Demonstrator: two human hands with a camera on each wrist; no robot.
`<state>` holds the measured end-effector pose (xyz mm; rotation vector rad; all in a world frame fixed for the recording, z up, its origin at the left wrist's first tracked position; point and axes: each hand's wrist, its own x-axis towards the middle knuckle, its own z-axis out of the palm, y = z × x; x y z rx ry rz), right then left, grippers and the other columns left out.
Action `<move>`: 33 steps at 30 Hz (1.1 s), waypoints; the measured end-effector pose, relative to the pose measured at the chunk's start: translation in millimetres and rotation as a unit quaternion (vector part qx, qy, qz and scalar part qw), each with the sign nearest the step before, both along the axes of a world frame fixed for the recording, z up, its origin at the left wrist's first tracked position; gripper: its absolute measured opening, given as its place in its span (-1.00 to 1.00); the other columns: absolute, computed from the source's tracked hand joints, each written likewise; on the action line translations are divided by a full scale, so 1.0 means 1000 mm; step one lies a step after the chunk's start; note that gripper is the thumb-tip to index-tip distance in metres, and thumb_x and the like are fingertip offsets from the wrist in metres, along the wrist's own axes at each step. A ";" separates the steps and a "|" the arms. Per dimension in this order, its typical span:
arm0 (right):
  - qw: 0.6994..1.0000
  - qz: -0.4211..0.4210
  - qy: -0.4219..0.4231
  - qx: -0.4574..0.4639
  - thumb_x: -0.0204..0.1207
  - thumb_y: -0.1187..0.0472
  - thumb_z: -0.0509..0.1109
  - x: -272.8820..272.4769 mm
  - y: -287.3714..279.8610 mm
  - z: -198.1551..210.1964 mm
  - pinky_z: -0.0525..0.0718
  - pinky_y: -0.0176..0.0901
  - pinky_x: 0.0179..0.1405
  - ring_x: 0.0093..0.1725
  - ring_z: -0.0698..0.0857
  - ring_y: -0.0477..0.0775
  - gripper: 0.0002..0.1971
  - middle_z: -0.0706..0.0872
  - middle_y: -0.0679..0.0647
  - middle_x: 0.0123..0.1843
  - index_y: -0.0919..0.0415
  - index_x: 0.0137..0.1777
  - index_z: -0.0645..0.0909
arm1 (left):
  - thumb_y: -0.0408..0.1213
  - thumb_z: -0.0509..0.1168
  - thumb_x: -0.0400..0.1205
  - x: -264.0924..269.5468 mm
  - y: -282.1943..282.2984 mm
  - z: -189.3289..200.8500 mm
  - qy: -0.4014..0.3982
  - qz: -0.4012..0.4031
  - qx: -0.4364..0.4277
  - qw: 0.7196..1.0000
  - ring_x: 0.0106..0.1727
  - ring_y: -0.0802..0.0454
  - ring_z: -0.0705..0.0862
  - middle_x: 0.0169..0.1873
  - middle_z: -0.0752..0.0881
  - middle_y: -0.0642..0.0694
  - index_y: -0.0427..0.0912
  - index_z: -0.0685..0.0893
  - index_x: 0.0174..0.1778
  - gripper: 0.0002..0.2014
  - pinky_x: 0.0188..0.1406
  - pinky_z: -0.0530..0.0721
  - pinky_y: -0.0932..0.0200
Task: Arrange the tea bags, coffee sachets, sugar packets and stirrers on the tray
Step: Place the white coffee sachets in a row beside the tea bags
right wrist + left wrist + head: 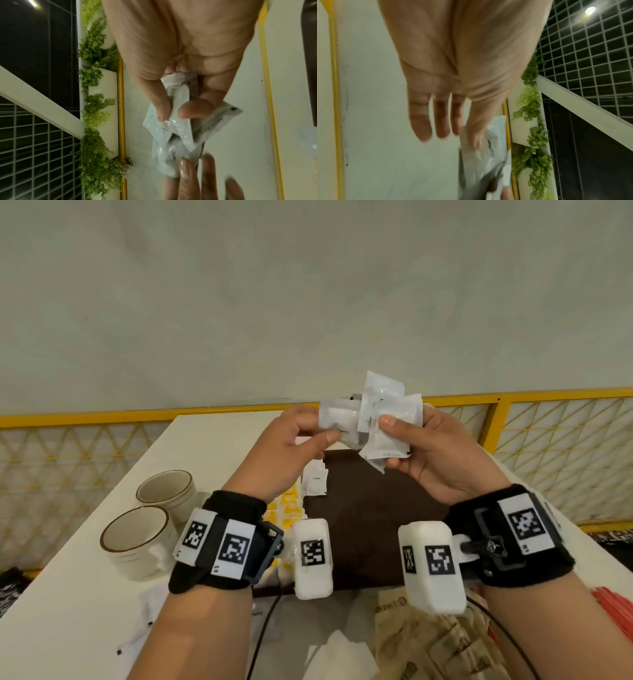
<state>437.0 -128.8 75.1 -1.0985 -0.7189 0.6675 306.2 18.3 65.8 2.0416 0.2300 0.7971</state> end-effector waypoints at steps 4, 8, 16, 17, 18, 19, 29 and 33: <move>1.000 -0.011 0.012 0.018 0.35 0.23 0.42 0.006 -0.011 0.004 0.69 -0.26 -0.40 -0.23 0.75 0.04 -0.73 0.79 0.11 -0.16 0.28 0.05 0.67 | -0.31 0.24 0.68 -0.016 0.006 0.004 0.017 0.040 0.019 0.999 -0.49 0.24 0.52 -0.43 0.53 0.03 0.00 0.73 0.11 -0.80 -0.43 0.50 0.38; 1.000 -0.001 -0.024 0.012 0.33 0.22 0.43 0.000 -0.012 0.013 0.63 -0.26 -0.46 -0.30 0.74 0.02 -0.79 0.79 0.10 -0.24 0.26 -0.05 0.70 | -0.38 0.16 0.72 -0.027 0.004 0.009 0.017 0.012 -0.005 1.000 -0.37 0.12 0.75 -0.34 0.71 0.06 0.05 0.73 0.00 -0.72 -0.39 0.54 0.28; 0.999 0.020 -0.040 0.007 0.33 0.23 0.42 -0.009 -0.010 0.018 0.57 -0.32 -0.58 -0.39 0.71 -0.02 -0.77 0.78 0.12 -0.26 0.30 -0.03 0.69 | -0.71 0.11 0.58 -0.025 -0.002 0.010 -0.044 -0.033 -0.096 0.994 0.00 0.06 0.78 -0.08 0.83 -0.09 -0.27 0.80 -0.05 -0.61 -0.13 0.70 0.32; 0.999 0.020 -0.041 0.001 0.34 0.23 0.42 -0.008 -0.011 0.017 0.58 -0.32 -0.57 -0.39 0.71 -0.02 -0.76 0.78 0.13 -0.25 0.30 -0.02 0.69 | -0.70 0.07 0.59 -0.025 -0.004 0.010 -0.041 -0.039 -0.120 0.991 -0.03 0.01 0.79 -0.10 0.83 -0.13 -0.29 0.79 -0.07 -0.60 -0.13 0.71 0.29; 0.999 0.019 -0.042 -0.005 0.34 0.22 0.42 -0.008 -0.011 0.016 0.58 -0.32 -0.57 -0.38 0.71 -0.01 -0.75 0.78 0.14 -0.24 0.31 -0.01 0.68 | -0.70 0.01 0.59 -0.025 -0.005 0.011 -0.041 -0.048 -0.148 0.987 -0.05 -0.04 0.80 -0.11 0.83 -0.20 -0.33 0.78 -0.09 -0.58 -0.12 0.73 0.26; 0.999 0.018 -0.043 -0.009 0.34 0.22 0.42 -0.007 -0.012 0.015 0.58 -0.31 -0.57 -0.37 0.71 -0.01 -0.75 0.78 0.14 -0.23 0.31 0.00 0.69 | -0.68 -0.05 0.60 -0.025 -0.006 0.011 -0.040 -0.058 -0.176 0.982 -0.06 -0.10 0.80 -0.10 0.82 -0.26 -0.37 0.77 -0.09 -0.55 -0.10 0.75 0.22; 0.999 -0.019 -0.037 -0.031 0.30 0.23 0.45 -0.004 -0.015 0.011 0.43 -0.38 -0.65 -0.44 0.64 -0.09 -0.75 0.79 0.07 -0.28 0.30 -0.03 0.69 | -0.54 0.45 0.43 -0.021 -0.002 0.003 -0.021 -0.012 -0.186 0.982 -0.01 0.04 0.79 -0.03 0.83 -0.09 -0.16 0.75 0.05 -0.69 0.03 0.73 0.22; 0.999 0.000 -0.038 -0.031 0.32 0.26 0.44 -0.005 -0.015 0.010 0.40 -0.38 -0.67 -0.47 0.59 -0.09 -0.75 0.77 0.11 -0.27 0.36 -0.03 0.68 | -0.51 0.54 0.36 -0.020 0.000 0.005 -0.076 0.069 -0.147 0.984 -0.13 0.02 0.77 -0.21 0.82 -0.05 -0.12 0.69 -0.01 -0.66 -0.09 0.74 0.23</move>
